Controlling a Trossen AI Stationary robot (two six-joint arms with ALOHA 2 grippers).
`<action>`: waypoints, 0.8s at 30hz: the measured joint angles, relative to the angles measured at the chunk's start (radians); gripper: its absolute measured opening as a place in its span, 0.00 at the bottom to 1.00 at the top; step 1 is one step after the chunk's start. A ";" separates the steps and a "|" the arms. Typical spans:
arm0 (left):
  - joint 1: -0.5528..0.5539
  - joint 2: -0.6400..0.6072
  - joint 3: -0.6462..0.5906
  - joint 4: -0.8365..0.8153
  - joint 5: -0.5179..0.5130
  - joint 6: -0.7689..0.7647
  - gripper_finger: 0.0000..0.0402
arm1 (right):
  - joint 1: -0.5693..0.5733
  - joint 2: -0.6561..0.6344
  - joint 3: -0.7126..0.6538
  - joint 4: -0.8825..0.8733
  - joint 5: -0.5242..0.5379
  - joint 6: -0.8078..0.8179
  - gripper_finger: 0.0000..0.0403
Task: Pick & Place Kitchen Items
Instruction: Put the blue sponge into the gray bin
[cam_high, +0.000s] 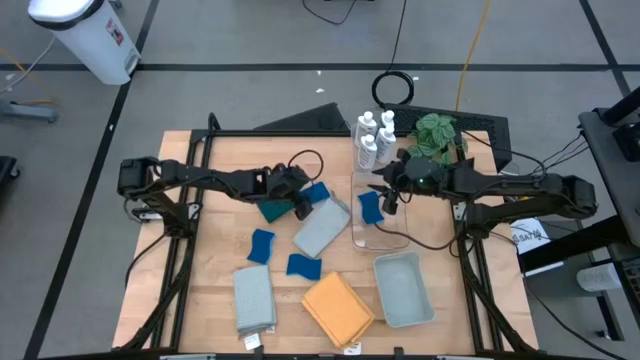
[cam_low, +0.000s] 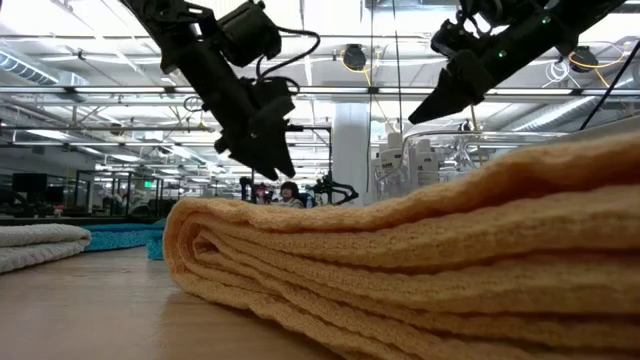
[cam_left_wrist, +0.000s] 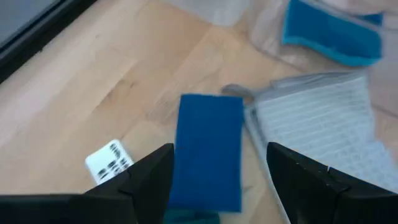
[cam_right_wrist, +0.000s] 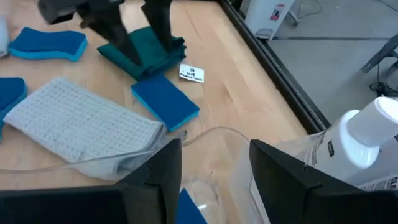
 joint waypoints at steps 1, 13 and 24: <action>0.010 0.001 0.000 0.001 0.007 -0.007 0.66 | 0.000 0.003 0.000 -0.001 0.000 0.000 0.40; 0.079 0.164 0.000 0.073 0.140 0.062 0.86 | 0.000 0.031 0.000 0.009 0.000 -0.032 0.40; 0.106 0.280 0.004 0.114 0.139 0.099 0.89 | 0.000 0.031 0.000 0.053 -0.001 -0.041 0.40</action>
